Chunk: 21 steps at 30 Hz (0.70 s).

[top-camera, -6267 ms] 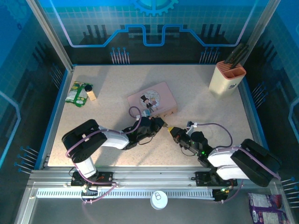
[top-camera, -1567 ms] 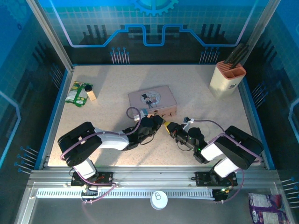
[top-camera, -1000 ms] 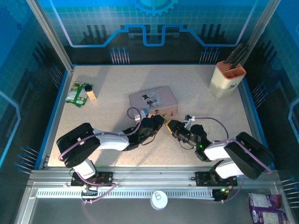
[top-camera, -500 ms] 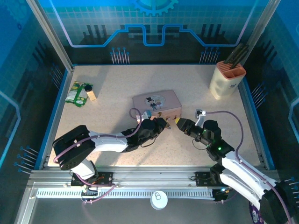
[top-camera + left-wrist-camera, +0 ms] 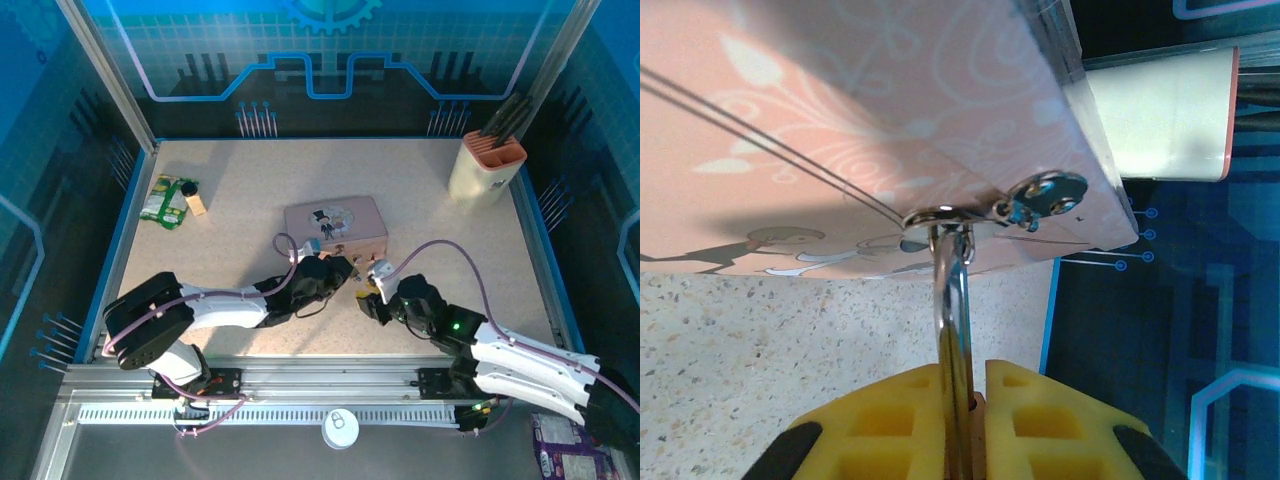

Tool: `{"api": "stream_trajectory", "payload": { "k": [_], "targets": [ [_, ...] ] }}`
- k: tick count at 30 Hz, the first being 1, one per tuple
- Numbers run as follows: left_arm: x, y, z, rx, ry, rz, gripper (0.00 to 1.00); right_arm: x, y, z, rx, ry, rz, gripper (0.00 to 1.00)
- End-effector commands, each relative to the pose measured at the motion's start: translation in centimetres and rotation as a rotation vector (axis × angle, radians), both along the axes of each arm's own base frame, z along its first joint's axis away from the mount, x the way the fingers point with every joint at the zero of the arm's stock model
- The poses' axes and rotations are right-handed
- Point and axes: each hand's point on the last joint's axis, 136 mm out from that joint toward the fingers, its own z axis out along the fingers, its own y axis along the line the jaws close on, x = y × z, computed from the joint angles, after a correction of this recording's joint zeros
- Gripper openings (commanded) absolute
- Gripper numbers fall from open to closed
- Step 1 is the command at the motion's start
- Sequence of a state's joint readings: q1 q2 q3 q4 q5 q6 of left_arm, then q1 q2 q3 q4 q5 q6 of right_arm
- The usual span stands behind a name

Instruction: Unlock a padlock with a key

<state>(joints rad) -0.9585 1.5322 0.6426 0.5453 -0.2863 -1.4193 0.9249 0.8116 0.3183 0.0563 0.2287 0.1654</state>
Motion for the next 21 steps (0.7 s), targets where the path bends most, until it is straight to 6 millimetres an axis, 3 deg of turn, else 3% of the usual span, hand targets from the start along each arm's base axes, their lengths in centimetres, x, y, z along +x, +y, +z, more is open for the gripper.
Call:
{"api": "stream_trajectory", "payload": {
  "k": [1,5,15,21],
  "targets": [
    [0.3,-0.1,3.2,-0.065,-0.073,-0.009,0.00,1.1,0.1,0.8,-0.097,-0.209,0.003,0.36],
    [0.1,0.1,3.3,-0.064,-0.072,-0.012,0.00,1.6,0.1,0.2,-0.188,-0.281,-0.001,0.35],
    [0.0,0.0,3.2,-0.069,-0.064,-0.019,0.00,2.4,0.8,0.7,-0.187,-0.334,-0.018,0.23],
    [0.0,-0.2,3.2,-0.069,-0.064,-0.026,0.00,2.6,1.2,0.3,-0.198,-0.337,-0.011,0.22]
  ]
}}
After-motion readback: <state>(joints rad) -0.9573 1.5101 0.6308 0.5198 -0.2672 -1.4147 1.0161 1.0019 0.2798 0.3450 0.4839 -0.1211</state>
